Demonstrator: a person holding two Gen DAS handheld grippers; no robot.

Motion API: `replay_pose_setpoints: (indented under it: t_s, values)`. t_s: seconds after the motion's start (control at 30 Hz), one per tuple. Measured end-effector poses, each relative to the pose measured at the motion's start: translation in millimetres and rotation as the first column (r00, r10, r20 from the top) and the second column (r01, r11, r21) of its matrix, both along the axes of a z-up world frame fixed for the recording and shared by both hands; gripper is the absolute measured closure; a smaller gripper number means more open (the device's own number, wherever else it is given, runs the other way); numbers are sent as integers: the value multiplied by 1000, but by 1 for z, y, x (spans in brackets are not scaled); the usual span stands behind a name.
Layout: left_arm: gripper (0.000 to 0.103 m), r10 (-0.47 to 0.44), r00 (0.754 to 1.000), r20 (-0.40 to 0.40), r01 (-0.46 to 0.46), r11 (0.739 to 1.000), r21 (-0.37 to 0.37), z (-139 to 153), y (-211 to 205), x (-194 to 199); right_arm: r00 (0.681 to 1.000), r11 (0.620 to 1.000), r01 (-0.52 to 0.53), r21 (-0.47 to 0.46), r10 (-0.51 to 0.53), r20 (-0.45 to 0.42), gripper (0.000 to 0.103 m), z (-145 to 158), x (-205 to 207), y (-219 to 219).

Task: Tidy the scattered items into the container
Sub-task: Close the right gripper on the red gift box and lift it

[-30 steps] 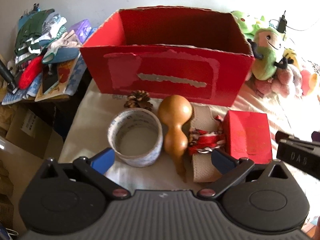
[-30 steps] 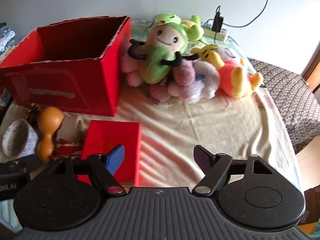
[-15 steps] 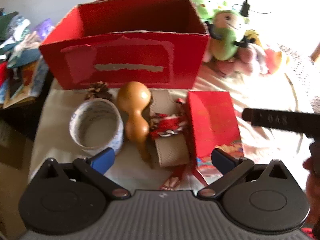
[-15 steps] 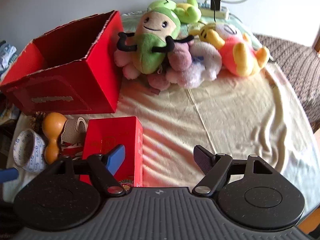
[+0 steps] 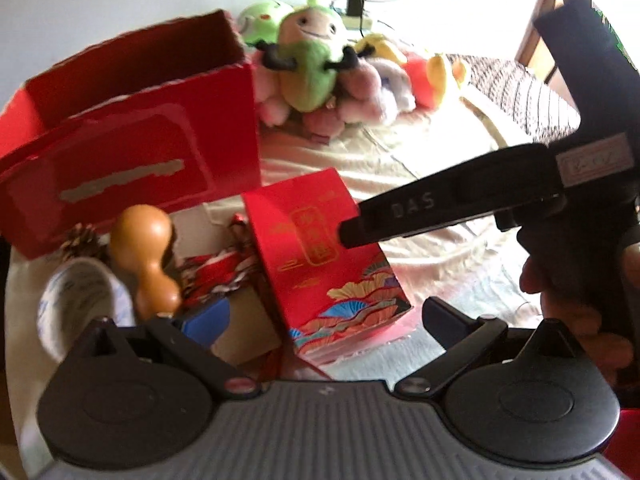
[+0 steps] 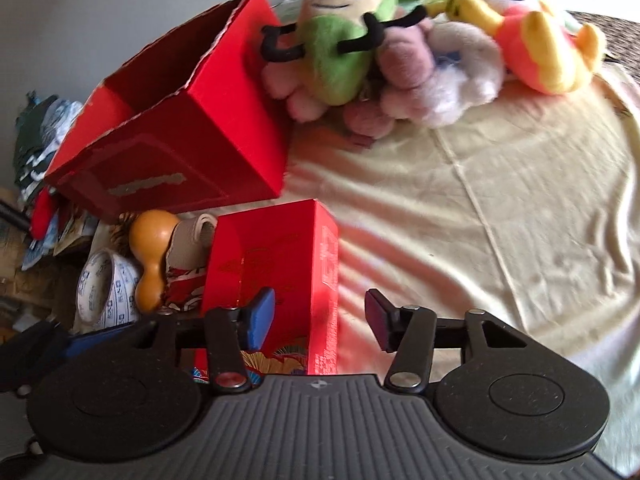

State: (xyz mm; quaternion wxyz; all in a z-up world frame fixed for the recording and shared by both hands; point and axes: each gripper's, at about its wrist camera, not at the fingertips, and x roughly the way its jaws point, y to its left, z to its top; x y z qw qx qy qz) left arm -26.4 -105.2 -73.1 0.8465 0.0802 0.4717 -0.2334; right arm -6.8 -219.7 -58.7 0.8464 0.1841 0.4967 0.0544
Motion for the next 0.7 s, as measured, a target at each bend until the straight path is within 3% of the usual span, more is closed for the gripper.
replay_pose_setpoints:
  t_s: [0.2,0.43,0.7]
  values:
    - [5,-25,997,-66,24,1000,-21,-19,-7,11,998,994,-55,93,55,3,58,-6,7,-2]
    - [6,-44,999,-32,43,999,-27,-23,-16,19,996,994,-90,65,90,1,57,-7,14,-3]
    - [7,-190,982,-13,190,982,-18,-26,-52,13,996,996,-91,-10,91,-14,57,0,2,-33]
